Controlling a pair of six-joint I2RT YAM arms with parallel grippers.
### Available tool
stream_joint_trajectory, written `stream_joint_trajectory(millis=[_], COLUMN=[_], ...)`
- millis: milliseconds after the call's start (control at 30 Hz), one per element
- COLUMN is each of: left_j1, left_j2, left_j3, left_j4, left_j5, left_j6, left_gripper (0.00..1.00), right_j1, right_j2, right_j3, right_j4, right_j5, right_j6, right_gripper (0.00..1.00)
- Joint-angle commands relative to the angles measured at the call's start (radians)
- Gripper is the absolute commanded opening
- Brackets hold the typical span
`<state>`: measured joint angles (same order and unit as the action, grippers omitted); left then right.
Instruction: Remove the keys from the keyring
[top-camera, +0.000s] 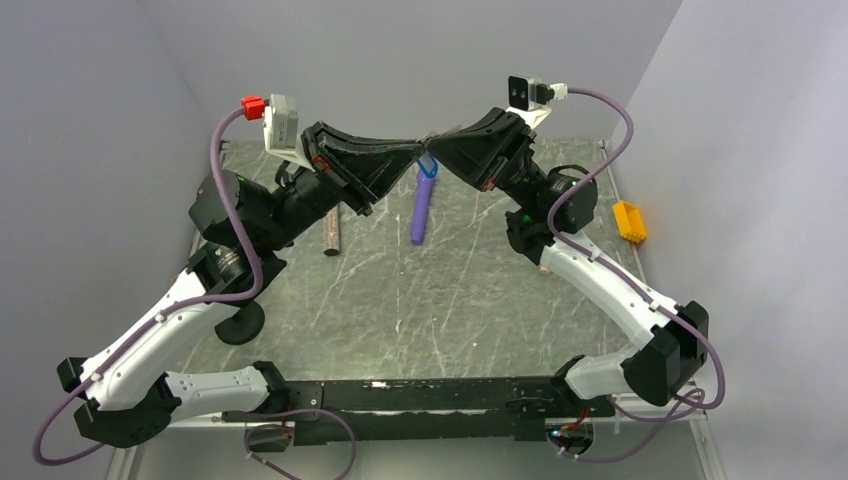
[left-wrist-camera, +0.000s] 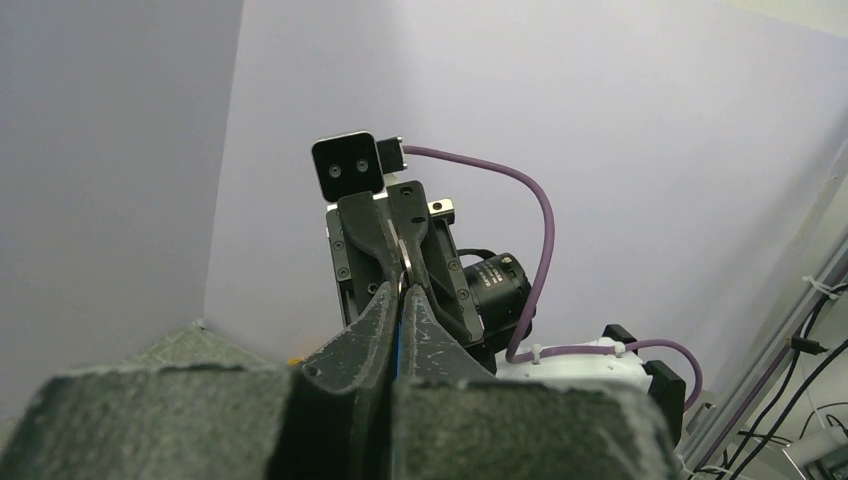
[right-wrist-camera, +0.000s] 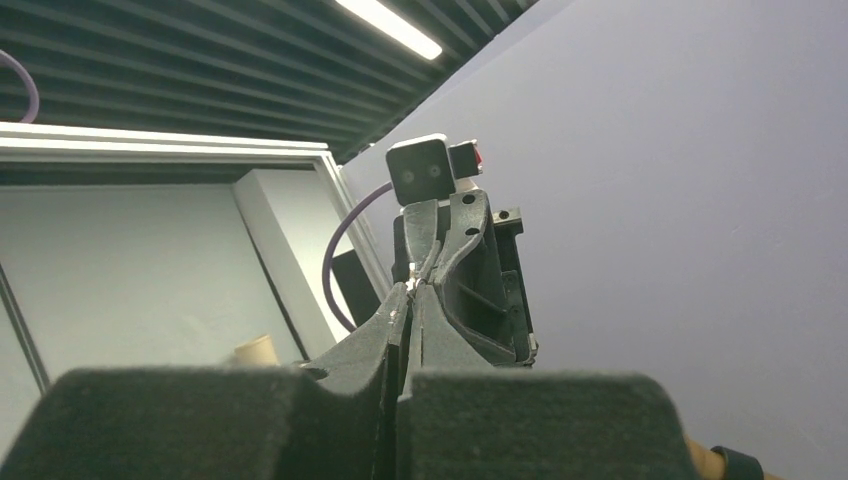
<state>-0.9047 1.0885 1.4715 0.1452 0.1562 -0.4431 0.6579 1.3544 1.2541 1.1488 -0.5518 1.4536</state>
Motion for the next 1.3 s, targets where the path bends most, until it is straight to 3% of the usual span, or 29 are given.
stream_joint_trajectory(millis=[0, 333, 800, 1267], left_j1=[-0.004, -0.005, -0.005, -0.004], left_j2=[0.007, -0.001, 0.077, 0.073], left_j3=[0.041, 0.078, 0.355, 0.39], left_j4=[0.024, -0.083, -0.579, -0.809], left_j5=[0.047, 0.059, 0.212, 0.243], left_j6=[-0.013, 0.026, 0.237, 0.351], left_gripper=[0.0, 0.0, 0.0, 0.0], right_j1=[0.012, 0.015, 0.029, 0.041], right_j2=[-0.01, -0.035, -0.15, -0.221], right_j3=[0.031, 0.022, -0.005, -0.019], right_j4=[0.016, -0.05, -0.395, -0.753], right_j5=[-0.027, -0.065, -0.137, -0.226], right_j6=[-0.008, -0.05, -0.33, -0.611], right_gripper=[0.0, 0.0, 0.0, 0.0])
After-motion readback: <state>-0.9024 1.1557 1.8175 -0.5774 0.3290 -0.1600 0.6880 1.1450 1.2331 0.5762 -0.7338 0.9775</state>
